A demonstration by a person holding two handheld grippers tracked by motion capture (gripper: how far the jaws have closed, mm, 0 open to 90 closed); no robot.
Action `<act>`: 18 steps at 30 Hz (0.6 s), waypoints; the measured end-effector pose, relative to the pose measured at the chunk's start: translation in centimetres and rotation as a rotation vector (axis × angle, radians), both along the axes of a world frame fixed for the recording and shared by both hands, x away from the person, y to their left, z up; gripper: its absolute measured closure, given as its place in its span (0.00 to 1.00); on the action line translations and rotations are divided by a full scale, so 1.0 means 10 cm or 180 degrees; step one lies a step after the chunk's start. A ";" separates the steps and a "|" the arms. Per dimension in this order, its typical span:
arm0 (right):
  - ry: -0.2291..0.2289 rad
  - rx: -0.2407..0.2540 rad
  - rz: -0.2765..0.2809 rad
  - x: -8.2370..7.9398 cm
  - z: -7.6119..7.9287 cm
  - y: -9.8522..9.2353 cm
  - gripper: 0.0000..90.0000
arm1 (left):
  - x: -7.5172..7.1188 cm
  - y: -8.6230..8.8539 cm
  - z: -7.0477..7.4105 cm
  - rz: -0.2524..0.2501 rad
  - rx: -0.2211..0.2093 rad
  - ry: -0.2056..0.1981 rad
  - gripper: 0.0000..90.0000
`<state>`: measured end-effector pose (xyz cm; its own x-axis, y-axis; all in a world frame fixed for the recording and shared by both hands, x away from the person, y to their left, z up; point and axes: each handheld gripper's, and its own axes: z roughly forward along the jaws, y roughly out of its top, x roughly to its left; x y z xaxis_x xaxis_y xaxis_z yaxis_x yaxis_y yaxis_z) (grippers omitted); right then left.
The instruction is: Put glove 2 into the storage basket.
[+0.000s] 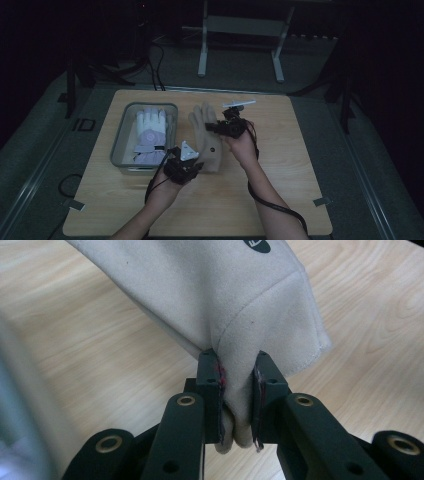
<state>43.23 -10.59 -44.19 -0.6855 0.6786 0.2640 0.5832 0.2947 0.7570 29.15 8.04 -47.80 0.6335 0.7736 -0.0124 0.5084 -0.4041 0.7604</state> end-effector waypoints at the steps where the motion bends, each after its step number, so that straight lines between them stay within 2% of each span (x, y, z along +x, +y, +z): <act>1: -0.0018 0.0006 0.0027 0.01 0.03 0.06 0.77 | 0.00 0.05 0.02 0.0023 0.0008 0.0000 0.88; 9: -0.0153 -0.0059 0.0197 0.05 0.23 0.52 0.77 | -0.02 0.47 0.19 0.0252 0.0095 -0.0042 0.88; 11: -0.0181 -0.0060 0.0231 0.06 0.25 0.64 0.77 | -0.01 0.58 0.21 0.0315 0.0146 -0.0046 0.88; 18: -0.0191 -0.0058 0.0372 0.11 0.25 1.02 0.76 | -0.02 0.95 0.19 0.0541 0.0165 -0.0004 0.88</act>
